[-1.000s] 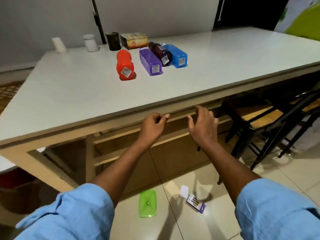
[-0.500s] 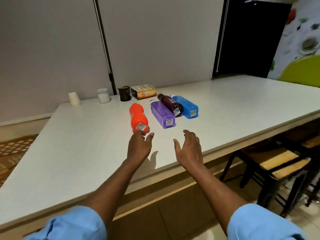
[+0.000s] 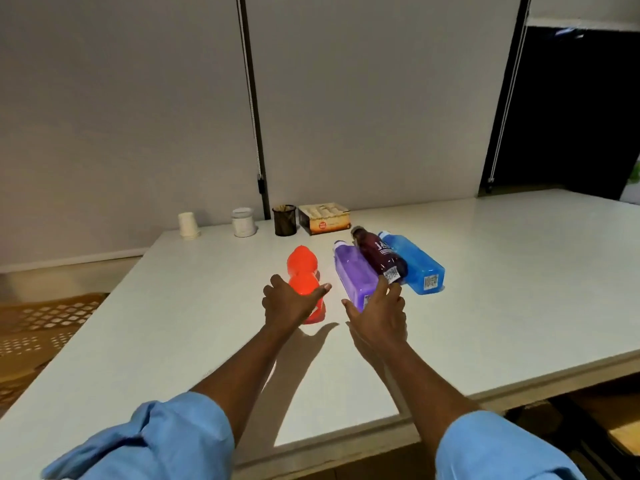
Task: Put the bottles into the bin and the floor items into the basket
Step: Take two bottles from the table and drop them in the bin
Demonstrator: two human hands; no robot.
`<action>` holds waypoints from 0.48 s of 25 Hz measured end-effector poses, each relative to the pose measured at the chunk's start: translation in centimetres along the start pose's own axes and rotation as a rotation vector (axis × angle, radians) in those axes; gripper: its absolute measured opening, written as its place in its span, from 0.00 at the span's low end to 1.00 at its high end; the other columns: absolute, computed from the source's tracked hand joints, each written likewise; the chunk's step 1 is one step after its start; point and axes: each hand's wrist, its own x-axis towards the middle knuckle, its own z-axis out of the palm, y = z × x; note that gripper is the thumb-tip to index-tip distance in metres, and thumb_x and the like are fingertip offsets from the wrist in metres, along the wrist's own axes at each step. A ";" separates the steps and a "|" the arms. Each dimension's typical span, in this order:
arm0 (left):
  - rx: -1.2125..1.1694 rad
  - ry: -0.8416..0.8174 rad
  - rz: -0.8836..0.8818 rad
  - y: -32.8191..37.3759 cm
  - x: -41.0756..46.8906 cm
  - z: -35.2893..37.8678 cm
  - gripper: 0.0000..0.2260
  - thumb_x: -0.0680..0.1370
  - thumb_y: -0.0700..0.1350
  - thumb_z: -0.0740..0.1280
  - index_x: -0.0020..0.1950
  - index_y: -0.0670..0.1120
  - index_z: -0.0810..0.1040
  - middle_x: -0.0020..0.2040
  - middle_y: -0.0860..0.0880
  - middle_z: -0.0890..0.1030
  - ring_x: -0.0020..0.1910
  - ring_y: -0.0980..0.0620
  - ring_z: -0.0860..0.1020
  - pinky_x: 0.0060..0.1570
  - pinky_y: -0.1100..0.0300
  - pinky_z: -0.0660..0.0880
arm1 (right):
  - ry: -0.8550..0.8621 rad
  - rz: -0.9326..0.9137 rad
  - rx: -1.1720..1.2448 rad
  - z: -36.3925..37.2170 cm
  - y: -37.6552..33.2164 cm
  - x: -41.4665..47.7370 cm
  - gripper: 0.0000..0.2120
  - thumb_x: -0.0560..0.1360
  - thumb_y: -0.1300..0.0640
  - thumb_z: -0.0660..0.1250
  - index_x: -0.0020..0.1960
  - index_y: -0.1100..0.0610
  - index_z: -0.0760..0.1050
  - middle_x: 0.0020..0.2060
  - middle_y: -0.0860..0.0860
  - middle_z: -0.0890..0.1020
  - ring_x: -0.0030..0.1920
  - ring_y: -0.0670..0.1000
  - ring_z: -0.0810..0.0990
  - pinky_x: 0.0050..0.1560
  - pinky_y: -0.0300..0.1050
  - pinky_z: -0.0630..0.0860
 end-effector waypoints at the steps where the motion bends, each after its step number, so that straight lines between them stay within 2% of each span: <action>1: 0.034 -0.009 -0.003 0.3 0.6 0.6 0.51 0.62 0.68 0.73 0.75 0.43 0.57 0.73 0.42 0.65 0.71 0.40 0.67 0.66 0.46 0.69 | 0.003 0.005 -0.021 0.3 -0.2 0.9 0.43 0.66 0.32 0.69 0.70 0.51 0.53 0.65 0.54 0.69 0.60 0.54 0.76 0.53 0.50 0.81; 5: 0.153 -0.022 -0.031 0.3 2.2 2.9 0.53 0.61 0.67 0.75 0.75 0.44 0.55 0.73 0.42 0.65 0.72 0.40 0.66 0.65 0.46 0.69 | -0.054 -0.015 -0.083 1.7 0.9 3.9 0.45 0.65 0.32 0.70 0.71 0.52 0.54 0.64 0.55 0.70 0.60 0.56 0.76 0.54 0.52 0.80; 8: 0.156 -0.005 -0.021 -0.1 2.5 3.9 0.53 0.62 0.66 0.75 0.76 0.46 0.54 0.74 0.43 0.66 0.71 0.40 0.67 0.66 0.46 0.69 | -0.101 -0.017 -0.061 2.8 1.8 4.9 0.45 0.64 0.33 0.71 0.71 0.52 0.56 0.63 0.54 0.73 0.58 0.55 0.78 0.52 0.51 0.80; 10: 0.093 0.065 0.000 -0.1 2.5 4.4 0.47 0.64 0.62 0.76 0.75 0.45 0.60 0.70 0.43 0.71 0.67 0.41 0.72 0.65 0.48 0.72 | -0.110 -0.039 -0.019 3.4 1.9 5.3 0.44 0.65 0.34 0.72 0.71 0.52 0.57 0.61 0.53 0.74 0.57 0.53 0.79 0.52 0.49 0.80; 12: -0.012 0.171 0.007 0.0 2.2 4.4 0.37 0.67 0.56 0.77 0.69 0.43 0.67 0.65 0.43 0.77 0.61 0.42 0.77 0.61 0.49 0.75 | -0.111 -0.049 0.111 3.9 1.5 5.3 0.42 0.67 0.40 0.74 0.72 0.54 0.59 0.61 0.54 0.74 0.57 0.54 0.79 0.52 0.48 0.82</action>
